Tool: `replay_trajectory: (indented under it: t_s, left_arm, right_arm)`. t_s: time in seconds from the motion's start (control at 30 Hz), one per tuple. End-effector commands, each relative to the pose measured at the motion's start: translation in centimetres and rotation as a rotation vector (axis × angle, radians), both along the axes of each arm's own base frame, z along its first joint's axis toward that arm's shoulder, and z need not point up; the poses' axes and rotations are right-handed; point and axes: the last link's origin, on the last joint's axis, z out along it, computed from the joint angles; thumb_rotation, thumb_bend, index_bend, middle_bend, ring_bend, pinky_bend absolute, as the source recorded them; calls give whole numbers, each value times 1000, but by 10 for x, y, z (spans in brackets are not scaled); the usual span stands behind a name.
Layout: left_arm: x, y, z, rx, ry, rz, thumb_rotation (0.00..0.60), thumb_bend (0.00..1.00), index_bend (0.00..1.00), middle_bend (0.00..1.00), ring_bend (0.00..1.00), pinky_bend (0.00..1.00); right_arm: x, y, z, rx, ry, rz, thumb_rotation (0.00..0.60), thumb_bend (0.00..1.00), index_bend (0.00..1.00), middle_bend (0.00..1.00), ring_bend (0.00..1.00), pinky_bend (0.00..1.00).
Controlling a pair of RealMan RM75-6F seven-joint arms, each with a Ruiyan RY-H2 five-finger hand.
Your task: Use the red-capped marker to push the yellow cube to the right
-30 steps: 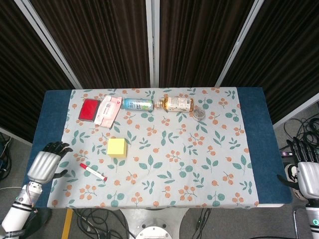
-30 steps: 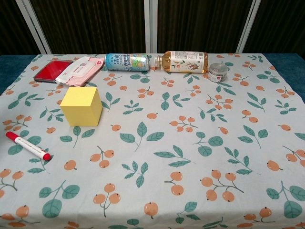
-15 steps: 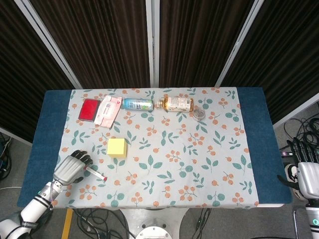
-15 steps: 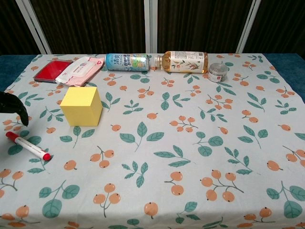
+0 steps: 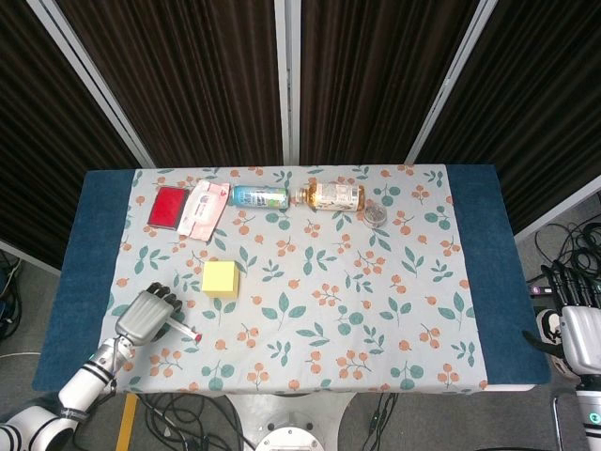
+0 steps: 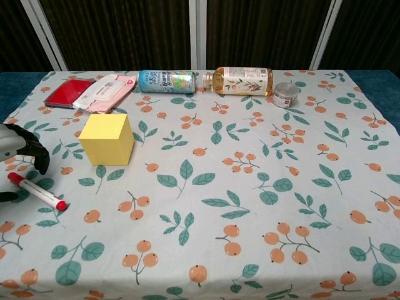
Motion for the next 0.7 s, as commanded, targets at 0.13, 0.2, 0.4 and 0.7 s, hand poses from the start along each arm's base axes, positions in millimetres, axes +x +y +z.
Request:
replay_trajectory:
  t_s: [0.13,0.2,0.4,0.7]
  left_arm:
    - [0,0,-4,2,16,11,600,268,503,558,348,266]
    - [0,0,-5,5,25,10,600,273,504,568,355,267]
    - [2,1,-9,-1,40,8,600,299,518,581,368,273]
    - [2,1,-12,-12,58,7,600,336,542,588,372,321]
  right_arm:
    - [-1,0,-1,1,-2,-1,600,0,0,0,0,0]
    - [-1,-1,-1,3,-4,-1,600,0,0,0,0,0]
    - [-2,-2,-2,8,-7,-1,600,0,0,0,0,0]
    - [-4,-2,-2,9,-13,-11,600,0,0,0,0,0]
